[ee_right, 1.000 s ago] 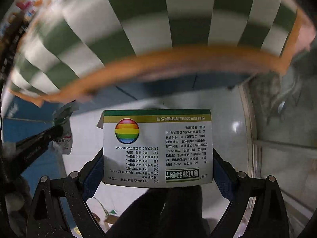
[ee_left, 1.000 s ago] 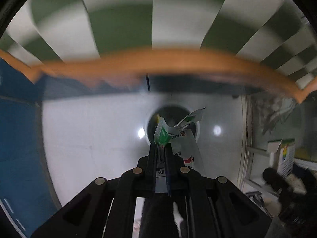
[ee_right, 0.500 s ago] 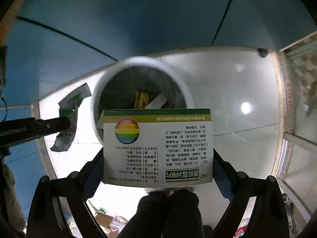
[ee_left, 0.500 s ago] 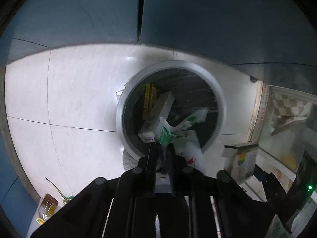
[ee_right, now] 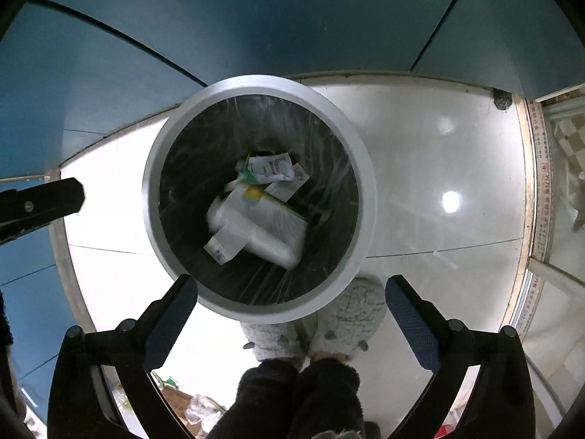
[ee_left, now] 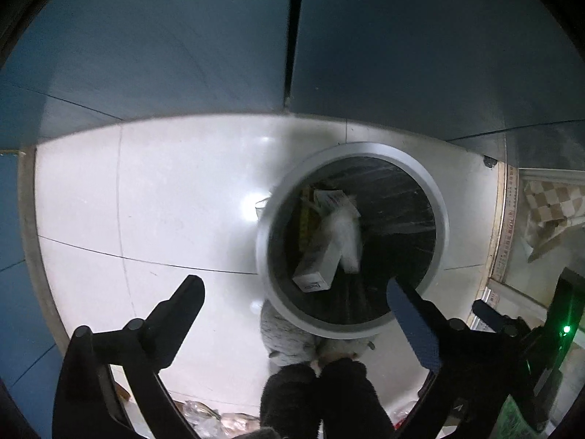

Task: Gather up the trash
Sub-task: 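Carry both items over the grey bin and open both tools, then raise both tools back toward the counter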

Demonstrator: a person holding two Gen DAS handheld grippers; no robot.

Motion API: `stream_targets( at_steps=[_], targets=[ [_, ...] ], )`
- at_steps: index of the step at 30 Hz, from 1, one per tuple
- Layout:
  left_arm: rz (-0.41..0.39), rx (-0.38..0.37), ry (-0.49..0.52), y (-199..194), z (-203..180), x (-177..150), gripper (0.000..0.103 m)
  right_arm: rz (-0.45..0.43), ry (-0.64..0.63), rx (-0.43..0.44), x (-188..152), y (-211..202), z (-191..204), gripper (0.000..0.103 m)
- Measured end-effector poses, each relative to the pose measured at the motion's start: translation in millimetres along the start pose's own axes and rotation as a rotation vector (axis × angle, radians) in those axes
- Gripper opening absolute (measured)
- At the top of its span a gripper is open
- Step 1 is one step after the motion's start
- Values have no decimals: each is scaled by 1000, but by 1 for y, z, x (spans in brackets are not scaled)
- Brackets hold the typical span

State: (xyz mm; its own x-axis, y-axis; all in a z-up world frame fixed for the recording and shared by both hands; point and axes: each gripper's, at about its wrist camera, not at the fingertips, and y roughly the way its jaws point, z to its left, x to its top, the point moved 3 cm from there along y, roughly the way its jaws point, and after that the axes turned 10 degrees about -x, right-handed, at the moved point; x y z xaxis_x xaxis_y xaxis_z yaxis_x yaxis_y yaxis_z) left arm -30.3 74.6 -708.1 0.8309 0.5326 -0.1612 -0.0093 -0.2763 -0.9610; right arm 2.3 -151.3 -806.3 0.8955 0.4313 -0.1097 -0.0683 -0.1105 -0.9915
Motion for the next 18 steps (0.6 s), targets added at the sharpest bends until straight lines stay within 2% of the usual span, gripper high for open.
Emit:
stream_targets(
  at_steps=[5, 11, 18],
  targets=[
    [-88, 92, 39, -28, -2, -9, 102, -17, 13, -34, -3, -26, -6, 103],
    [-135, 109, 48, -69, -9, -30, 102, -46, 82, -72, -18, -77, -28, 103],
    [-138, 103, 59, -118, -27, -64, 102, -88, 98, -107, -41, -156, -40, 103]
  ],
)
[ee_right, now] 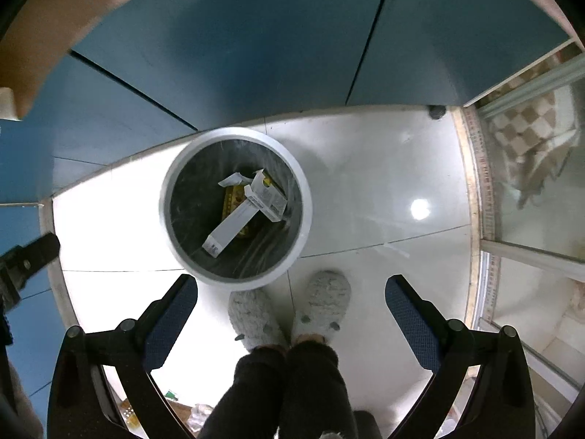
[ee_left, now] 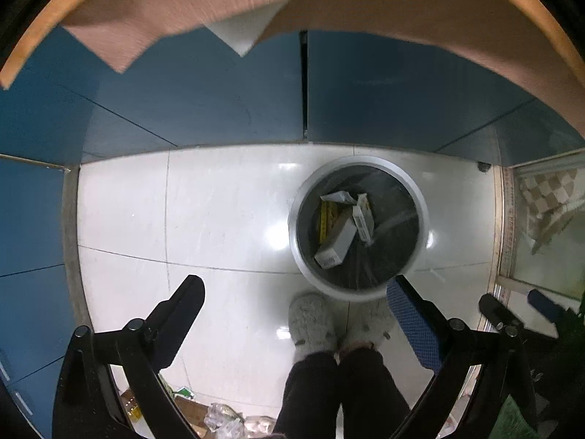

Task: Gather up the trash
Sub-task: 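Raise both tools back toward the counter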

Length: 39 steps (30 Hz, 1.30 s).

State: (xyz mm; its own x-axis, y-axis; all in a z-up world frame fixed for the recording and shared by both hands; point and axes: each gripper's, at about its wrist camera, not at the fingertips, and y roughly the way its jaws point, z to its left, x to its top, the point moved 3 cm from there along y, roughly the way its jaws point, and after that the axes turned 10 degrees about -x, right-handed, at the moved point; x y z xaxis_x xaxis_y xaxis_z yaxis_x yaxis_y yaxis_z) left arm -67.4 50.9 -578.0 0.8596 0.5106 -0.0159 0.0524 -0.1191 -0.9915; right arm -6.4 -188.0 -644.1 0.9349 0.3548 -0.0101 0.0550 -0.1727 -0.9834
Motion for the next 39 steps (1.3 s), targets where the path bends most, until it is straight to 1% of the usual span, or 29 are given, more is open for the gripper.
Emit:
stream_targets(
  at_steps=[4, 8, 13, 15, 17, 21, 23, 25, 27, 29, 30, 32, 33, 35, 36, 38, 39],
  targets=[
    [12, -12, 15, -33, -11, -13, 102, -29, -1, -8, -10, -51, -10, 103],
    [7, -23, 41, -75, -21, -25, 102, -61, 5, -3, -21, -111, -20, 103],
    [-6, -55, 68, -138, -29, -39, 102, -88, 12, 17, -36, -191, -32, 103],
    [-20, -25, 83, -167, -32, -44, 102, -105, 9, 24, -43, -229, -36, 103],
    [-50, -14, 95, -194, -33, -48, 102, -120, 4, 37, -50, -261, -38, 103],
    [-140, -47, 93, -252, -34, -46, 102, -159, 12, 85, -58, -324, -43, 103],
    [-197, -72, 82, -279, -35, -38, 102, -177, 23, 111, -57, -347, -44, 103],
    [-264, -83, 76, -305, -38, -21, 102, -203, 50, 141, -48, -371, -49, 103],
    [-319, -68, 71, -326, -39, 2, 102, -234, 85, 176, -29, -395, -57, 103],
    [-365, -43, 72, -343, -39, 26, 102, -265, 117, 200, -5, -410, -66, 103],
    [-387, -6, 77, -352, -42, 44, 102, -281, 128, 205, 10, -419, -71, 103],
    [-395, 36, 76, -362, -43, 74, 102, -298, 149, 212, 40, -433, -80, 103],
    [-407, 49, 72, -367, -45, 95, 102, -304, 153, 215, 54, -436, -83, 103],
    [-412, 54, 75, -371, -52, 129, 102, -323, 157, 206, 91, -443, -94, 103],
    [-416, 64, 76, -371, -56, 146, 102, -333, 155, 202, 117, -448, -99, 103],
    [-414, 68, 77, -366, -67, 176, 101, -335, 153, 201, 152, -449, -104, 103],
    [-406, 61, 75, -360, -74, 196, 101, -333, 147, 206, 180, -449, -107, 103]
  ],
)
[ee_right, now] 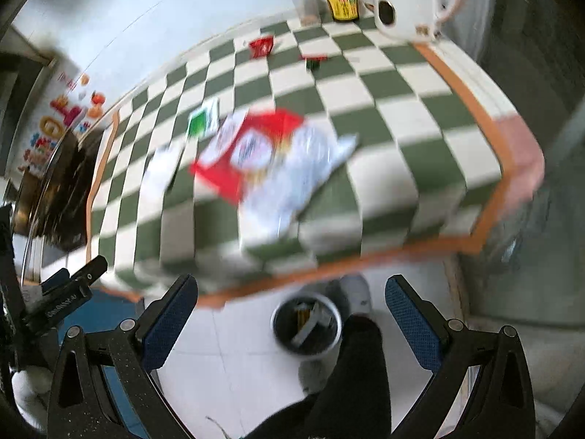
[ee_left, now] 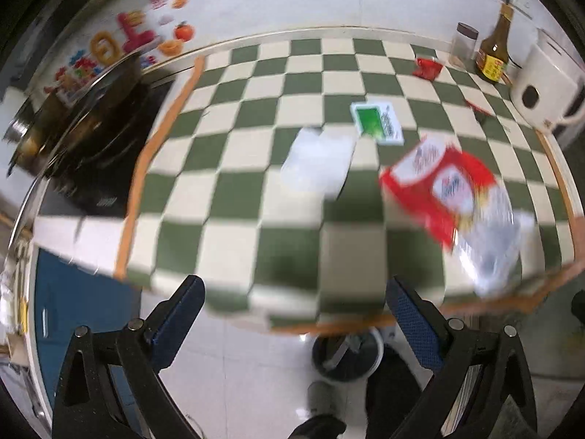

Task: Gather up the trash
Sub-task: 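Raise both tools back toward the counter, then grasp the white tissue with the left tool while the right tool pinches a small white packet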

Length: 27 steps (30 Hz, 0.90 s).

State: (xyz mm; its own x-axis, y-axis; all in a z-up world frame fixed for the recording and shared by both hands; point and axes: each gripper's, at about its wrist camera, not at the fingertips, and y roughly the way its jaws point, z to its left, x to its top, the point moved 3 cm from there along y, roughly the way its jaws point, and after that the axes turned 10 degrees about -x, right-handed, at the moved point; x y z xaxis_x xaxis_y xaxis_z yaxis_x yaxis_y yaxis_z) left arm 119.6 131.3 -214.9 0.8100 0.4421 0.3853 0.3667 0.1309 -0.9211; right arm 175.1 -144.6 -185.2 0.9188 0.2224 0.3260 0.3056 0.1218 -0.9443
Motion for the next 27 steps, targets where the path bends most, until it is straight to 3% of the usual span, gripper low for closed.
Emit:
stream_targets(
  at_steps=[6, 10, 12, 13, 15, 16, 22, 25, 27],
  targets=[
    [133, 23, -12, 81, -17, 61, 92, 74, -58, 11, 108, 67, 7, 103],
    [205, 54, -66, 124, -9, 82, 90, 143, -82, 32, 148, 112, 14, 103],
    [222, 49, -111, 137, -3, 88, 63, 178, -90, 43, 163, 132, 19, 103],
    [234, 43, -139, 142, 2, 89, 27, 194, -95, 51, 170, 141, 24, 103],
    [215, 5, -217, 142, 15, 90, 11, 223, -108, 71, 186, 159, 40, 103],
    [218, 37, -241, 142, 23, 90, 4, 231, -113, 82, 191, 164, 49, 103],
    [173, 197, -439, 135, 89, 82, 3, 253, -230, 128, 215, 200, 150, 102],
    [169, 217, -489, 132, 107, 80, 3, 225, -320, 76, 218, 223, 202, 100],
    [172, 222, -502, 131, 113, 79, 3, 189, -376, -1, 216, 236, 227, 88]
  ],
)
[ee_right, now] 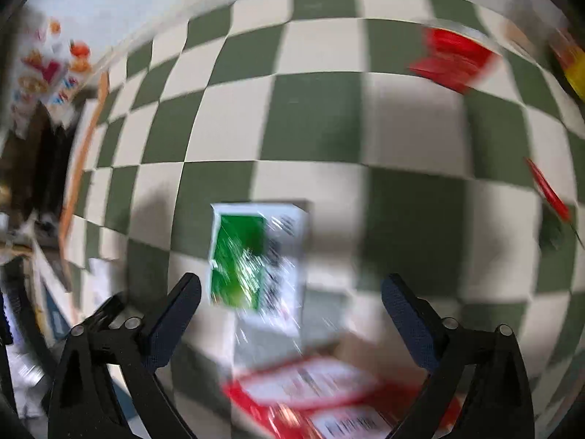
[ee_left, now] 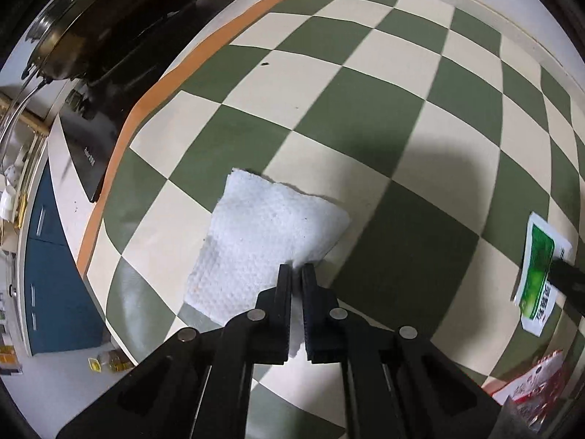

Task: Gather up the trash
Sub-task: 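Grasp the white tissue with the left tool while the right tool pinches a small white packet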

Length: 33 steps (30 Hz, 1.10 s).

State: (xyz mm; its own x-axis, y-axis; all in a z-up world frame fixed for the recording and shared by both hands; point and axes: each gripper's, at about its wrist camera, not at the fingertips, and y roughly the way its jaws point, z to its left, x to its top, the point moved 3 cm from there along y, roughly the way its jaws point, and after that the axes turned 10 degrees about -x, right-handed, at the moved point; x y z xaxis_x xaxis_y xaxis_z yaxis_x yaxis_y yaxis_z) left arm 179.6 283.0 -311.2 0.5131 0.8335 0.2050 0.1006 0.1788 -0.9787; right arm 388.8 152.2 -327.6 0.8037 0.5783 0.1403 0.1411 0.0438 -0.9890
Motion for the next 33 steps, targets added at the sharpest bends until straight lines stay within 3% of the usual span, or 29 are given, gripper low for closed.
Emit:
stream_targets(
  at_steps=[4, 6, 7, 8, 13, 19, 27, 33],
  targets=[
    [-2, 6, -2, 2, 2, 2, 3, -119, -127, -132, 1, 0, 34, 74],
    [-3, 11, 4, 1, 4, 0, 3, -192, -165, -145, -2, -5, 43, 52],
    [-2, 16, 7, 0, 6, -2, 3, -206, -177, -149, -3, -6, 45, 12],
    [-4, 13, 11, 4, 0, 3, 2, -213, -187, -168, -5, -6, 47, 0],
    [-55, -18, 55, -19, -9, 3, 2, -240, -113, -65, -16, -25, 28, 0],
    [-178, -116, 147, -88, -9, -18, 2, -358, -16, -1, -51, -103, 13, 0],
    [-333, -294, 309, -196, 17, -85, 2, -480, 100, -1, -162, -205, -3, 0],
    [-320, -388, 402, -227, 51, -151, 2, -477, 195, 44, -277, -234, -1, 0]
  ],
)
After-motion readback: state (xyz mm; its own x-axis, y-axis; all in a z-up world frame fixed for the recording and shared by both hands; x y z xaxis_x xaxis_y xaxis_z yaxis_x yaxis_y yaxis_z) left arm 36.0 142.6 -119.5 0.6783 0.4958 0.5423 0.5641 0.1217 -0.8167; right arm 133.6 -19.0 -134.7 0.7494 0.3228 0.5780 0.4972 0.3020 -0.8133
